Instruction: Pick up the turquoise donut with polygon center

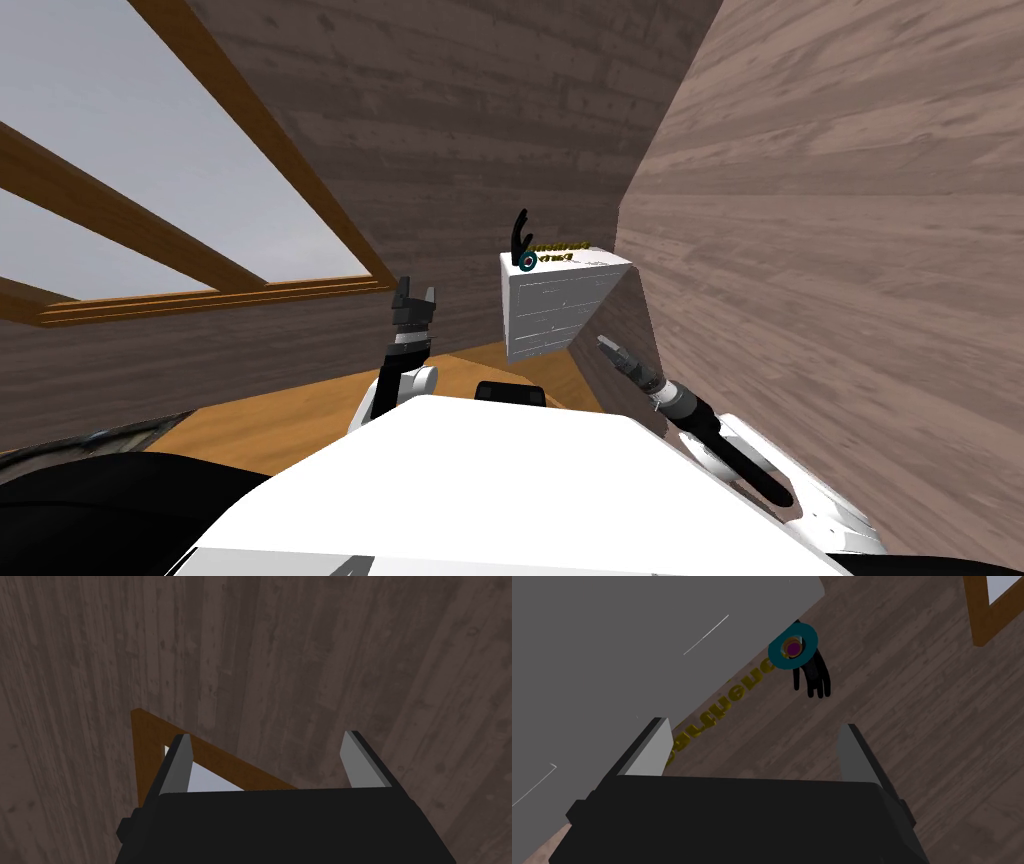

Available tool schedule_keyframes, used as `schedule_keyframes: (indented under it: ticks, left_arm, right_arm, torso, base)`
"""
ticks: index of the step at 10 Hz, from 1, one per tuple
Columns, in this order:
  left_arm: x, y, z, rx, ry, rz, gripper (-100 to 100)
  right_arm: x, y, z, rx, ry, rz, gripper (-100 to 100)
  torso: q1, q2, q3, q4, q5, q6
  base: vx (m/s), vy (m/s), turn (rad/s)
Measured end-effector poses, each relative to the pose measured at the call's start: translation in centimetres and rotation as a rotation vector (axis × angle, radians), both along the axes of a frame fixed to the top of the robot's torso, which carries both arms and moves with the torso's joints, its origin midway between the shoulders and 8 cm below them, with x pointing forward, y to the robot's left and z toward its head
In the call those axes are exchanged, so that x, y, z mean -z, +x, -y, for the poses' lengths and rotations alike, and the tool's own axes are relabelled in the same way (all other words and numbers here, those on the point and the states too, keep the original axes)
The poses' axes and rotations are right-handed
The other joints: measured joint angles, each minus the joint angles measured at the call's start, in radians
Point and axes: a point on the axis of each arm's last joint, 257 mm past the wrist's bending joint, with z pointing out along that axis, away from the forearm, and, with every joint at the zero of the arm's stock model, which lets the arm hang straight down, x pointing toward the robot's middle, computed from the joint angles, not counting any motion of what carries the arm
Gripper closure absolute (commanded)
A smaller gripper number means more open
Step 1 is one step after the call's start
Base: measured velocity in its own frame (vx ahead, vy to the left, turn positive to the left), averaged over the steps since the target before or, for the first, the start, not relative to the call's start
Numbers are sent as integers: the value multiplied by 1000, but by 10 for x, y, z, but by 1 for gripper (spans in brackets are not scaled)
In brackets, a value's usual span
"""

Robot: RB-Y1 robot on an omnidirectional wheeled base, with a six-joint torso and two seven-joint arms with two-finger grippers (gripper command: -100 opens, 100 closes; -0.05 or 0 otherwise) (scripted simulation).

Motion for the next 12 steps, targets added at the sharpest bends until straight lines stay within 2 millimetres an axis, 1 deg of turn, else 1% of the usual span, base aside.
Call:
schedule_keyframes:
  ticks: [1, 4, 6, 7, 9, 11, 12]
  left_arm:
    - [0, 0, 0, 0, 0, 0, 0]
    - [0, 0, 0, 0, 0, 0, 0]
    - [0, 0, 0, 0, 0, 0, 0]
    - [0, 0, 0, 0, 0, 0, 0]
    - [0, 0, 0, 0, 0, 0, 0]
    - [0, 0, 0, 0, 0, 0, 0]
    - [0, 0, 0, 0, 0, 0, 0]
  right_arm:
    - [1, -1, 2, -13, -22, -6, -100]
    - [19, -12, 19, -66, -144, -55, -100]
    - [24, -15, 28, -98, -200, -74, -100]
    - [31, -19, 38, -113, -242, -94, -100]
    - [39, -26, 51, -152, -320, -126, -100]
    - [41, -29, 60, -183, -375, -145, -100]
    - [46, -31, 71, -198, -415, -163, -100]
  torso:
    - [1, 0, 0, 0, 0, 0]
    - [0, -1, -1, 0, 0, 0]
    - [1, -1, -1, 0, 0, 0]
    - [0, -1, -1, 0, 0, 0]
    - [0, -2, -1, 0, 0, 0]
    - [1, -2, -1, 0, 0, 0]
    - [1, -2, -1, -1, 0, 0]
  base:
    - [-1, -18, 107]
    - [2, -29, 106]
    - [3, -21, 51]
    - [5, -31, 92]
    - [13, -40, 110]
    - [13, -21, 78]
    - [17, -32, 81]
